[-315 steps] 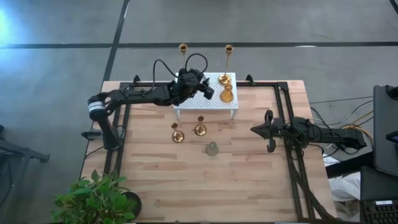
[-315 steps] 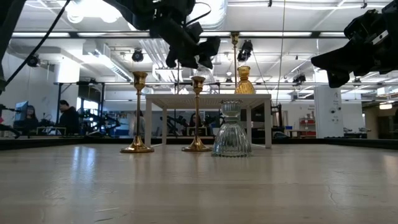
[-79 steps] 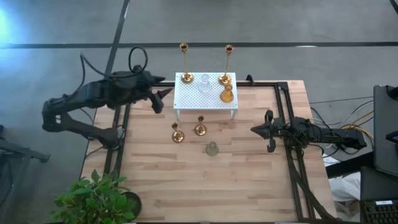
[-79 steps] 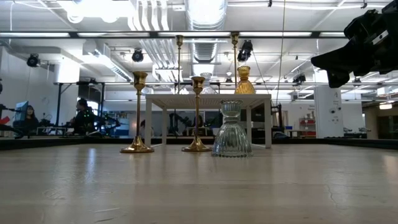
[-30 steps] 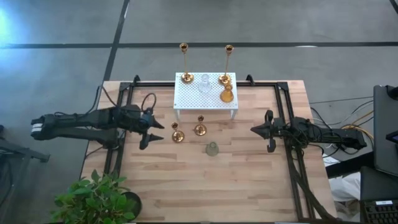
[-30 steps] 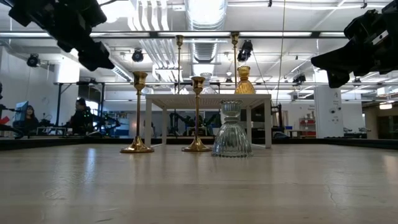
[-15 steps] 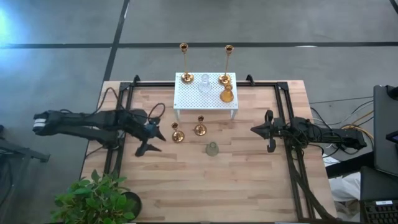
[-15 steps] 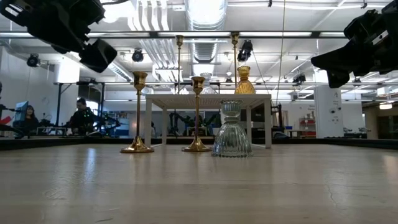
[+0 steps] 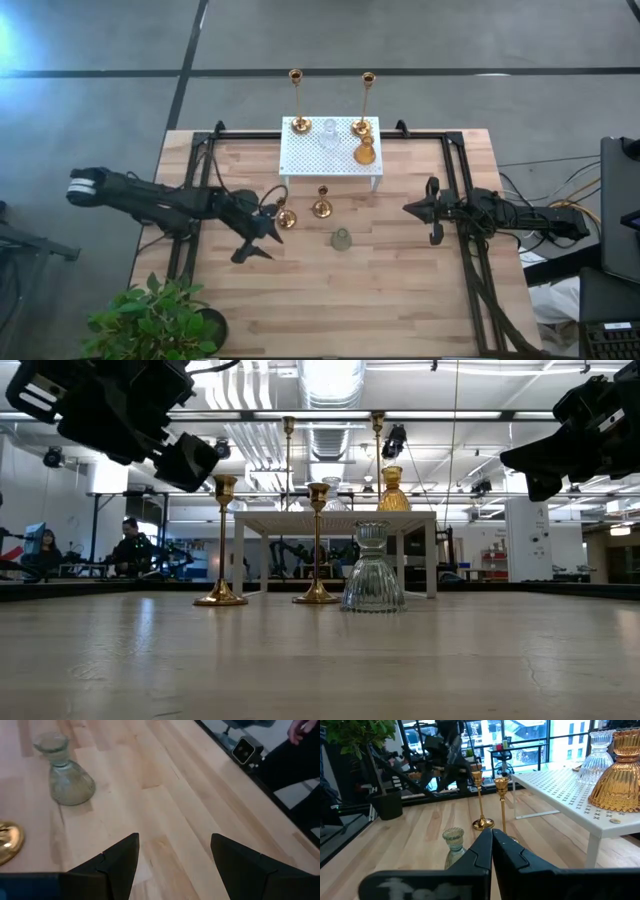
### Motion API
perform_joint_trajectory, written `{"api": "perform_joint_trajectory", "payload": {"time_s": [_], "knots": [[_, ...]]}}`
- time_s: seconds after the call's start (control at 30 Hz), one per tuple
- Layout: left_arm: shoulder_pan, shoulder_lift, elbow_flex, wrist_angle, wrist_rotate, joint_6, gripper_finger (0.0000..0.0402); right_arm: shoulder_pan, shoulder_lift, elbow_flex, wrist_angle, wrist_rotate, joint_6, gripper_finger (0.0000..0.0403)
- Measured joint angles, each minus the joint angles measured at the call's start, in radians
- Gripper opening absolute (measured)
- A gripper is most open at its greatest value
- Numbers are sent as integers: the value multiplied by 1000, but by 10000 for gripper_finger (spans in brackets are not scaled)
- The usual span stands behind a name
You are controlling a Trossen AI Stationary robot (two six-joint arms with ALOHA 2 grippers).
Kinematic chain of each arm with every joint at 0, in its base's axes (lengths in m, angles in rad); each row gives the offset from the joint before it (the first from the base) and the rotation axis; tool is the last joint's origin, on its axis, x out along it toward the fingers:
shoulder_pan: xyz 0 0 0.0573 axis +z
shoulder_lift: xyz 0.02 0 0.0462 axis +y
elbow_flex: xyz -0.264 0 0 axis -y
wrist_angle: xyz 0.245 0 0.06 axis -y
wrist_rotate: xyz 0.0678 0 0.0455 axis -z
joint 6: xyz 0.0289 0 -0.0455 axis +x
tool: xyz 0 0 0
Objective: Pick & Place candle stick holders
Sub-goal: Put the left small gold candlestick on the shelf
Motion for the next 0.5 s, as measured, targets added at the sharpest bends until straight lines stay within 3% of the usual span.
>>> {"api": "perform_joint_trajectory", "payload": {"time_s": [0.3,0.5], "knots": [[-11,24,0,22,-202,-92,252,0,0,0,0,0,0,8],[-11,-19,0,-50,-213,-114,252,0,0,0,0,0,0,8]]}}
